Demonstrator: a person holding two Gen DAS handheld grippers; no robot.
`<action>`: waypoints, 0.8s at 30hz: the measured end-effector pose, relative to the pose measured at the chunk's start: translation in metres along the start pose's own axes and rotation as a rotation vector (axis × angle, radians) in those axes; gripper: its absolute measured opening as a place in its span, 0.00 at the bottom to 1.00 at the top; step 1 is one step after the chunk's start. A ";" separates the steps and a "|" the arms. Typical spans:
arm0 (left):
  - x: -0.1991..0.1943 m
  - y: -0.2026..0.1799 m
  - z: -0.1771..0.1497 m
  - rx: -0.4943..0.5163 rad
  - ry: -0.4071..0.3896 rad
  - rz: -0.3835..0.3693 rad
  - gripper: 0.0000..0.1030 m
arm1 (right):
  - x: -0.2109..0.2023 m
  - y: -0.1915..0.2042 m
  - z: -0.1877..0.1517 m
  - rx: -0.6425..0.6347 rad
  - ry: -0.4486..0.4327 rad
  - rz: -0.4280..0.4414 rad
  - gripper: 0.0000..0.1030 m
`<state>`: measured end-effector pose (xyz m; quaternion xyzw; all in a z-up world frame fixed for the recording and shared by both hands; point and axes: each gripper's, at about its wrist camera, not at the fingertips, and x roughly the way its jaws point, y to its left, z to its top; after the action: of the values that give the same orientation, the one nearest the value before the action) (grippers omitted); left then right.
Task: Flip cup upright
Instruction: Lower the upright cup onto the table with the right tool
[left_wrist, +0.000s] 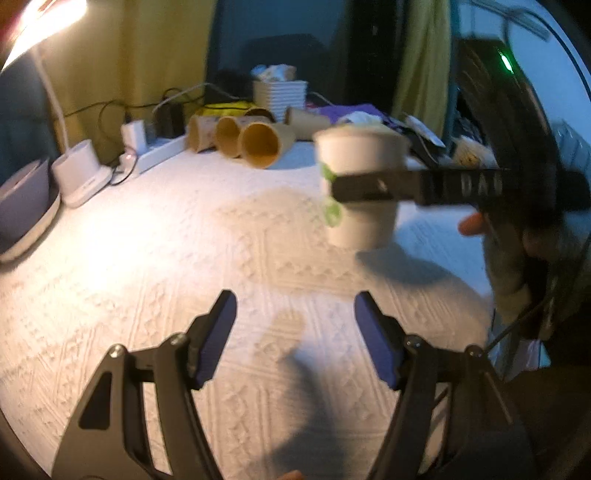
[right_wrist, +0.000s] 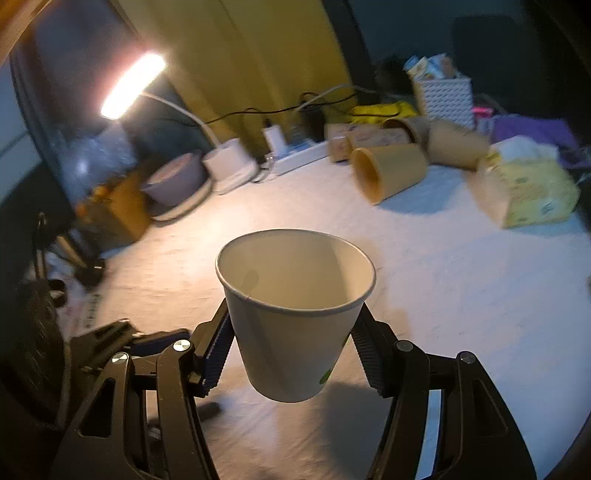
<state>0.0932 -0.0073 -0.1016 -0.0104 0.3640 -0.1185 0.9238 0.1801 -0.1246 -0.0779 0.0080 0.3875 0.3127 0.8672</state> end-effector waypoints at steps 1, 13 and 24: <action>-0.001 0.002 0.001 -0.007 -0.004 0.006 0.66 | 0.002 -0.001 -0.001 -0.019 -0.004 -0.039 0.63; 0.006 0.046 0.018 -0.195 -0.014 0.039 0.66 | 0.016 0.007 -0.008 -0.151 -0.056 -0.251 0.63; 0.010 0.045 0.014 -0.217 0.004 0.059 0.67 | 0.016 0.012 -0.023 -0.196 -0.068 -0.308 0.63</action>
<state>0.1196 0.0334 -0.1026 -0.0991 0.3766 -0.0512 0.9196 0.1663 -0.1113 -0.1013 -0.1252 0.3221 0.2120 0.9141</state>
